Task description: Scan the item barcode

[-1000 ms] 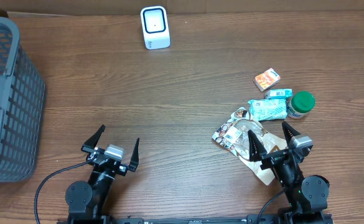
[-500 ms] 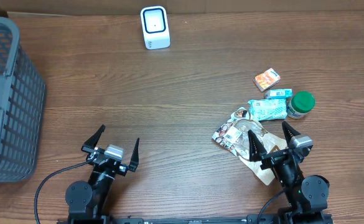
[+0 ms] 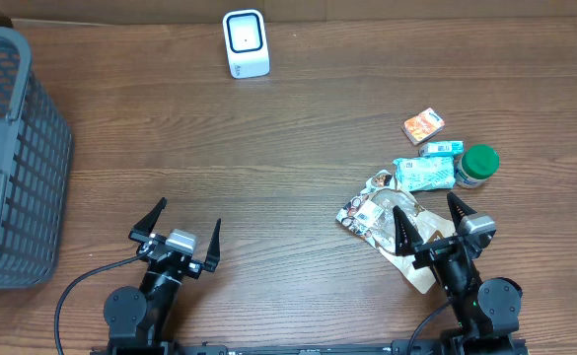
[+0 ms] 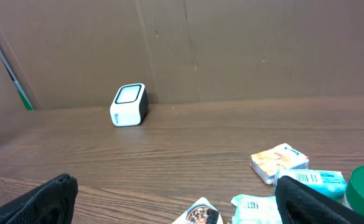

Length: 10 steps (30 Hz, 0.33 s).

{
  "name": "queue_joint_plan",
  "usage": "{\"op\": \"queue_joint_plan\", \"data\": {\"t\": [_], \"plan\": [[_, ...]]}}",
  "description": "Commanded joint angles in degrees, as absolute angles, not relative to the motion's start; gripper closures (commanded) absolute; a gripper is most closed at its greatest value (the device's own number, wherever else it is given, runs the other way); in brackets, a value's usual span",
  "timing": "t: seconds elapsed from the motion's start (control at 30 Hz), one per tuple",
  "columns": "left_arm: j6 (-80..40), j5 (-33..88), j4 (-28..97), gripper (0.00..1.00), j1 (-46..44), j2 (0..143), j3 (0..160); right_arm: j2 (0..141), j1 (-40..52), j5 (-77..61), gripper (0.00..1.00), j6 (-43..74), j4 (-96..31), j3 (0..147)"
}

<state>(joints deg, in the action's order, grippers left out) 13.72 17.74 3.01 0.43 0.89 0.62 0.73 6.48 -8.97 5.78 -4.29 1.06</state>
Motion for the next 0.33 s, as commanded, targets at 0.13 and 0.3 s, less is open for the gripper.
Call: {"op": "queue_joint_plan", "data": {"t": [0.13,0.3], "plan": [[14.2,17.5,2.8,0.00,0.7,0.3,0.3,0.2,6.8,-8.6,0.00,6.0,-4.0,0.4],[14.2,17.6,2.8,0.00,0.7,0.3,0.3,0.2,6.8,-8.6,0.00,6.0,-4.0,0.4]]}}
